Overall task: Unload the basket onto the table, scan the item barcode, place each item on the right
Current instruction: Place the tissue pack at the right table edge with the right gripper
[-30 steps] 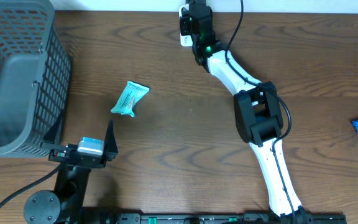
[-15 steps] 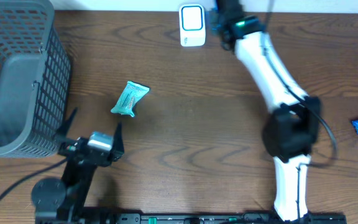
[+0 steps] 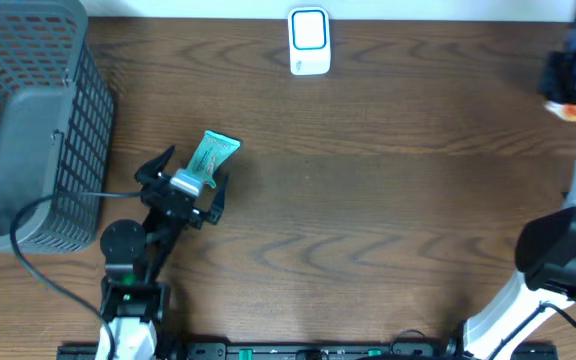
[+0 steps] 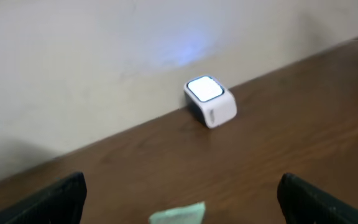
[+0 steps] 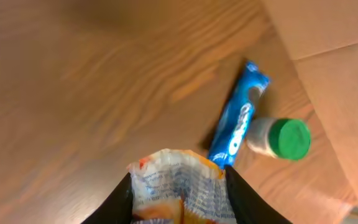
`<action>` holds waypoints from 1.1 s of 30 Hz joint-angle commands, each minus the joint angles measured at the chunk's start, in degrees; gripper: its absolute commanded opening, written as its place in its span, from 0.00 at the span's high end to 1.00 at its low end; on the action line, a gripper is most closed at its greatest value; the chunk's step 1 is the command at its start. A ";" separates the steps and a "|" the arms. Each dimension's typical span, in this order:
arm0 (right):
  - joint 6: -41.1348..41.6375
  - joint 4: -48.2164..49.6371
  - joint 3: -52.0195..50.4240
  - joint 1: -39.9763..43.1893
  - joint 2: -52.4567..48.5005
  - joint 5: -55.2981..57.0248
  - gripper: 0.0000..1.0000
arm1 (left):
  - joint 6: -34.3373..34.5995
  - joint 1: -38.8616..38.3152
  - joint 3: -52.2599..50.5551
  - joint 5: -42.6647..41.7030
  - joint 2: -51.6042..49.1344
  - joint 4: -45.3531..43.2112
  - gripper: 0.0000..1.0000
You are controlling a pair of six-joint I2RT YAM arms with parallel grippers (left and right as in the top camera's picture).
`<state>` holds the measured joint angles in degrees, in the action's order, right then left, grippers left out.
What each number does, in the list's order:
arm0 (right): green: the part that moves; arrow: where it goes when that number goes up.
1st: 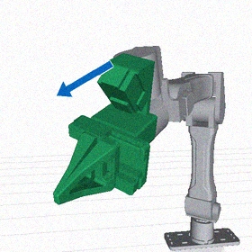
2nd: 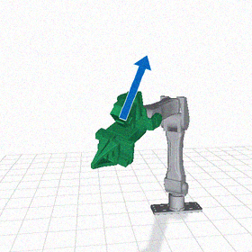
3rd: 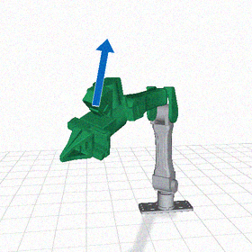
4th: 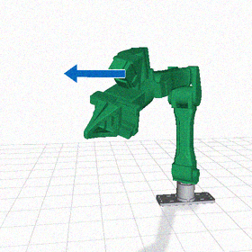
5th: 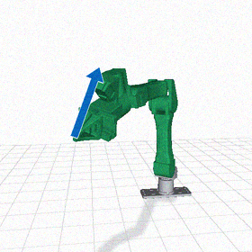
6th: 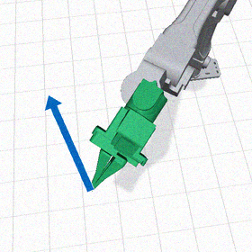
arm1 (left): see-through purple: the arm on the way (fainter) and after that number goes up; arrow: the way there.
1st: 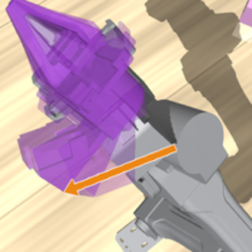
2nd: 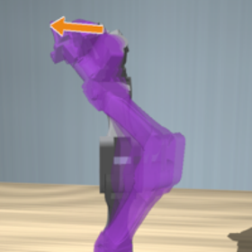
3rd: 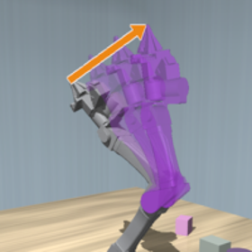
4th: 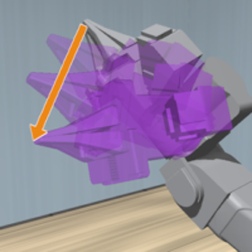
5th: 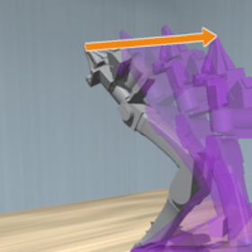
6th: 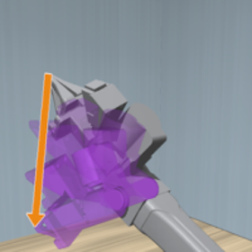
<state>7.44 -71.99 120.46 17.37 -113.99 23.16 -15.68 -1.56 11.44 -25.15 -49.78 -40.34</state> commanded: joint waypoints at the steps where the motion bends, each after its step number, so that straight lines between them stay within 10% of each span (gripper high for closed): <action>1: 2.16 4.04 -3.02 4.96 -0.13 -2.12 0.89 | 8.55 0.26 -0.09 -0.79 -7.56 -7.19 0.02; 8: 1.14 16.02 -14.40 9.79 -0.17 -3.78 0.81 | 8.48 0.26 -0.09 -0.76 -17.70 -17.57 0.02; 16: 0.66 33.99 -29.22 9.70 -0.17 -3.78 0.41 | 8.28 0.26 -0.09 -0.79 -17.73 -17.64 0.02; 19: 0.66 34.73 -28.46 9.68 0.24 -3.80 0.01 | 8.28 0.26 -0.09 -1.05 -17.70 -18.14 0.02; 27: 0.66 30.93 -27.12 8.76 8.37 -5.44 0.01 | 5.22 0.33 0.50 3.10 -14.01 -39.69 0.02; 33: 0.68 27.91 -27.12 6.56 16.02 -18.38 0.01 | 5.66 0.63 4.61 6.82 -0.98 -23.39 0.02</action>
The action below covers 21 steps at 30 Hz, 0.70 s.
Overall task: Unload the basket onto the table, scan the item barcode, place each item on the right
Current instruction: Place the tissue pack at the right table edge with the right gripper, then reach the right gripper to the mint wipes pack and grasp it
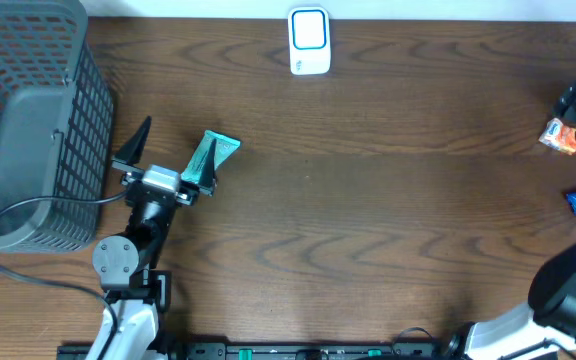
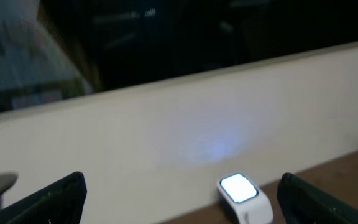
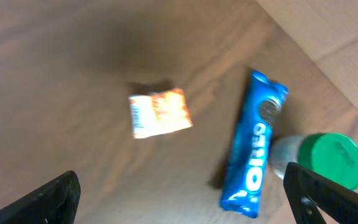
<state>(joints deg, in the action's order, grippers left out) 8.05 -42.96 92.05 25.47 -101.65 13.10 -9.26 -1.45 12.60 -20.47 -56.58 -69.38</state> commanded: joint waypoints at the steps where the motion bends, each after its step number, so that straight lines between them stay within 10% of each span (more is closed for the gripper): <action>1: 0.04 -1.66 1.29 -1.99 4.37 -10.01 0.01 | -0.81 0.52 3.96 2.14 8.04 8.68 0.02; 21: 7.04 -0.44 0.94 -43.41 0.22 -21.38 0.01 | 4.11 0.52 4.48 8.35 47.52 66.97 0.02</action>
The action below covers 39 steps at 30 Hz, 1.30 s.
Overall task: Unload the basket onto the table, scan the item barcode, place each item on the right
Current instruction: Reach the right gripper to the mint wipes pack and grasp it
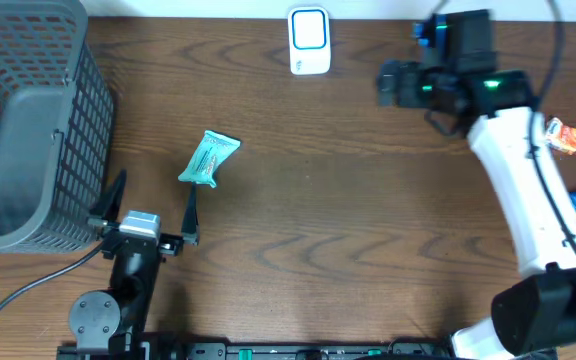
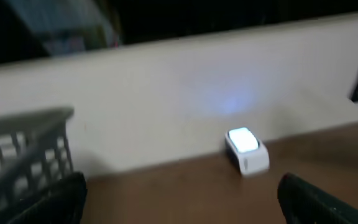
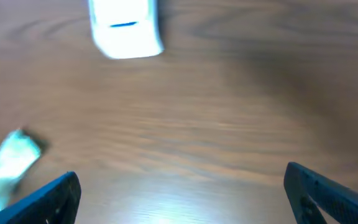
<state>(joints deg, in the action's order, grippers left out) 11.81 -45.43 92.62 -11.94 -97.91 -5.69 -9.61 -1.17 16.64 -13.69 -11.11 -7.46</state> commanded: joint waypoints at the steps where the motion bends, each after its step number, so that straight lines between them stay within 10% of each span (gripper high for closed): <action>1: 4.17 2.67 0.37 -7.56 -4.63 -1.18 0.01 | 5.77 0.24 0.44 1.60 2.29 7.04 0.02; 18: 48.89 26.38 0.39 -28.98 -23.98 -10.43 0.01 | 12.28 0.24 0.42 2.86 2.34 22.49 0.02; 28: 55.06 36.74 0.39 -32.00 -31.78 -13.94 0.06 | 11.56 0.24 0.42 7.06 2.34 26.84 0.02; 33: 55.43 38.38 0.39 -32.09 -35.30 -13.73 0.19 | 11.54 0.24 0.42 7.34 2.34 27.17 0.02; 39: 55.69 39.19 0.39 -32.50 -35.93 -13.42 0.83 | 11.39 0.24 0.42 7.37 2.34 28.52 0.02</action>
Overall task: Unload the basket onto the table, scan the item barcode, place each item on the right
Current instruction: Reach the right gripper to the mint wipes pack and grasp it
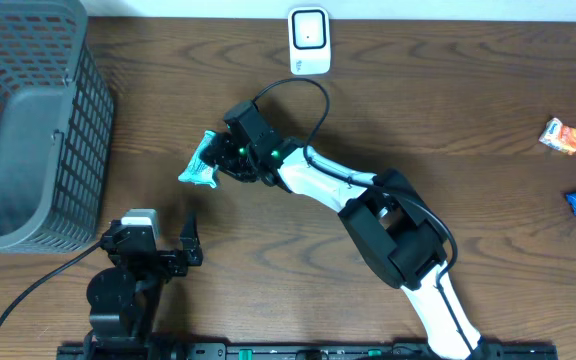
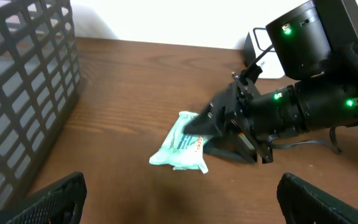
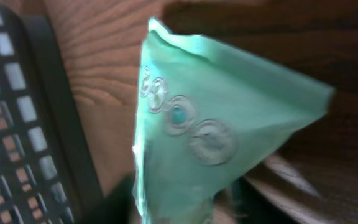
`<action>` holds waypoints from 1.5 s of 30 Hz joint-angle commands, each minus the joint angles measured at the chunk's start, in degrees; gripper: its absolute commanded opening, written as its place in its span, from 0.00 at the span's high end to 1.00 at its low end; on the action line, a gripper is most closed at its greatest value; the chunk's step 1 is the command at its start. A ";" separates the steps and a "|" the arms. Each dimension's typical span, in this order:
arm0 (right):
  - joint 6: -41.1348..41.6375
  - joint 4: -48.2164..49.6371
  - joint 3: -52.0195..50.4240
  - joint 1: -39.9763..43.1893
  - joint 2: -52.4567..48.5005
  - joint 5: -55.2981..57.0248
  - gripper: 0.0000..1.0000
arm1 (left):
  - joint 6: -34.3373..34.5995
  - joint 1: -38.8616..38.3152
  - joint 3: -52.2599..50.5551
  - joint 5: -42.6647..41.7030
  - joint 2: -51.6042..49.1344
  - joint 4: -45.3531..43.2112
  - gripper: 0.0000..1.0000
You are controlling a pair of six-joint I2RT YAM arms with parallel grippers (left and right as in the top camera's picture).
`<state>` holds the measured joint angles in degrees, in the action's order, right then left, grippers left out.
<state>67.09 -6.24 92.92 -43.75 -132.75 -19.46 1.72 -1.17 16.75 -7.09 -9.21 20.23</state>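
The teal packet (image 1: 201,160) lies on the wooden table near the basket and fills the right wrist view (image 3: 210,124). My right gripper (image 1: 224,158) has reached across the table to it, and its fingers close in on the packet's end (image 2: 185,142). The left gripper (image 1: 153,252) stands open near the front edge, well short of the packet, with nothing between its fingers (image 2: 55,199). The white scanner (image 1: 309,40) stands at the far edge; in the left wrist view it (image 2: 250,45) is mostly hidden behind the right arm.
A grey mesh basket (image 1: 28,110) fills the far left, its wall (image 2: 23,87) close to the packet. An orange snack pack (image 1: 561,134) and a blue biscuit pack lie at the far right edge. The right arm spans the table's middle.
The right gripper was open up near the scanner; now it is down at the teal packet and closed on it. The left gripper sits a little nearer the front edge, tilted down.
First the left gripper was open around the teal packet while the right held an orange snack at the far right. Then the snack lay on the table beside the blue pack. The left gripper drew back, leaving the packet, and the right arm has crossed over to it.
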 commanded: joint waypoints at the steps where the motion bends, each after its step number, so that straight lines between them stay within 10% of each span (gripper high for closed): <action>1: 0.42 -0.24 0.09 -0.59 -1.09 0.26 0.88 | 0.07 0.24 0.31 0.76 0.44 1.31 0.02; 13: 0.66 -21.24 0.09 4.35 5.18 -12.11 0.99 | 0.07 0.24 0.31 0.74 0.42 3.80 0.02; 24: 0.52 -49.31 0.09 12.24 16.06 6.73 0.99 | 0.09 0.24 0.31 0.72 0.42 4.61 0.02; 26: -4.74 -48.65 0.09 12.76 17.64 5.18 0.69 | 0.09 0.24 0.31 0.72 0.42 4.61 0.02; 27: -6.82 -47.91 0.09 12.74 18.23 3.96 0.18 | 0.09 0.24 0.31 0.72 0.42 4.61 0.02; 28: -8.66 -46.75 0.09 12.61 18.43 2.54 0.01 | 0.09 0.24 0.31 0.72 0.42 4.61 0.02; 45: 13.46 -42.51 0.07 -4.26 13.55 15.52 0.01 | 0.09 0.24 0.31 0.74 0.42 4.66 0.02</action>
<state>75.44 -49.32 93.03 -47.90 -117.75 -10.76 1.69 -1.17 16.75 -7.07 -9.21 25.10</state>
